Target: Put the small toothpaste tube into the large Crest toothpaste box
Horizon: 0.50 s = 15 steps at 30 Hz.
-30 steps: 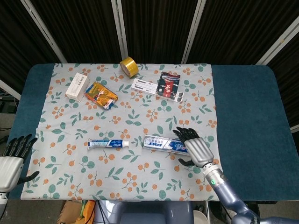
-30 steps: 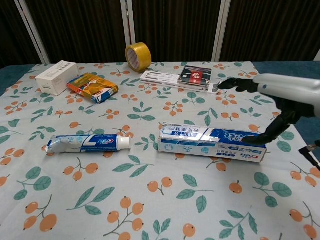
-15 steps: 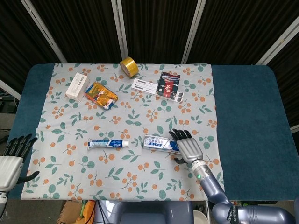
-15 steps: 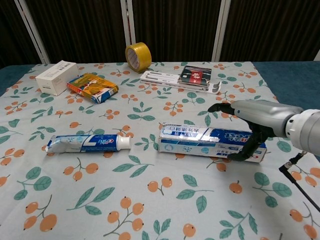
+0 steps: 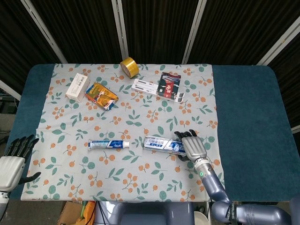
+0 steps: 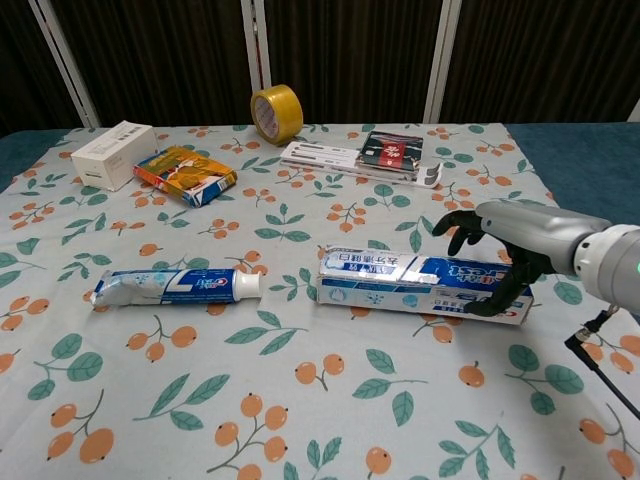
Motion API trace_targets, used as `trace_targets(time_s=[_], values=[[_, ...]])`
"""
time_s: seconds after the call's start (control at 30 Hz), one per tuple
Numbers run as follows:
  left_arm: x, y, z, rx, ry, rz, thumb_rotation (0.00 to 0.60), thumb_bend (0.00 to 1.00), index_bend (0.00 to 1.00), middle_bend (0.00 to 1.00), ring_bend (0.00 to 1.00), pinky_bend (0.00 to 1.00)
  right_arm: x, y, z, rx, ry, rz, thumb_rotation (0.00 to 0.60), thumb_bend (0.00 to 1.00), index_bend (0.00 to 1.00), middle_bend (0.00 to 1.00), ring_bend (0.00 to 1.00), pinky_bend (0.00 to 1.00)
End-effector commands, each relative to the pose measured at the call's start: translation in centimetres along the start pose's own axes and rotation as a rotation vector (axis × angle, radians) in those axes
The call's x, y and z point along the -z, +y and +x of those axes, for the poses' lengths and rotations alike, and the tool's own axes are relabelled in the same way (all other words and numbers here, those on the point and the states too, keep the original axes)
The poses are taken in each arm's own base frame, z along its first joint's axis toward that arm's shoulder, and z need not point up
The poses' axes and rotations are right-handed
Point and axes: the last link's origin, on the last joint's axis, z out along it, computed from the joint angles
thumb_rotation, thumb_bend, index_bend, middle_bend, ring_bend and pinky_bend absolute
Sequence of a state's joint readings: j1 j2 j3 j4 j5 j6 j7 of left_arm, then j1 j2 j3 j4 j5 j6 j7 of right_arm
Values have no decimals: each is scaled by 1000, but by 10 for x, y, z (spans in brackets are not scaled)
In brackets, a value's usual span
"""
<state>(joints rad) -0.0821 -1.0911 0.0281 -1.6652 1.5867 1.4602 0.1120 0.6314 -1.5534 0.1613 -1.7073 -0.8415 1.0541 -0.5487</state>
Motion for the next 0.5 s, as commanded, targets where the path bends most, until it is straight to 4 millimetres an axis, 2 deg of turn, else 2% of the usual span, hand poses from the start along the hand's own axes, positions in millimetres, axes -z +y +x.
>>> trace_targets(time_s=[0.03,0.2,0.3,0.4,0.5], values=[[0,0,0,1,-2,0,600,0,0,0,0,0,-2,-1,-3,-9,-7,0,600,258,223,303,231,137],[-1,0,-1,1,-7,2,600,0,0,0,0,0,-3,-8,-6,-24,-6,20,600,258,279,357,284,219],[-1,1,-1,1,-7,2,600,0,0,0,0,0,-3,-12,-7,-29,2,30,600,273,339,410,333,305],[-1,0,-1,3,-8,3,600,0,0,0,0,0,-4,-10,-10,-31,5,26,600,325,411,477,399,405],[0,0,-1,3,-10,6,600,0,0,0,0,0,-3,-6,-12,-41,5,15,600,350,472,532,452,446]])
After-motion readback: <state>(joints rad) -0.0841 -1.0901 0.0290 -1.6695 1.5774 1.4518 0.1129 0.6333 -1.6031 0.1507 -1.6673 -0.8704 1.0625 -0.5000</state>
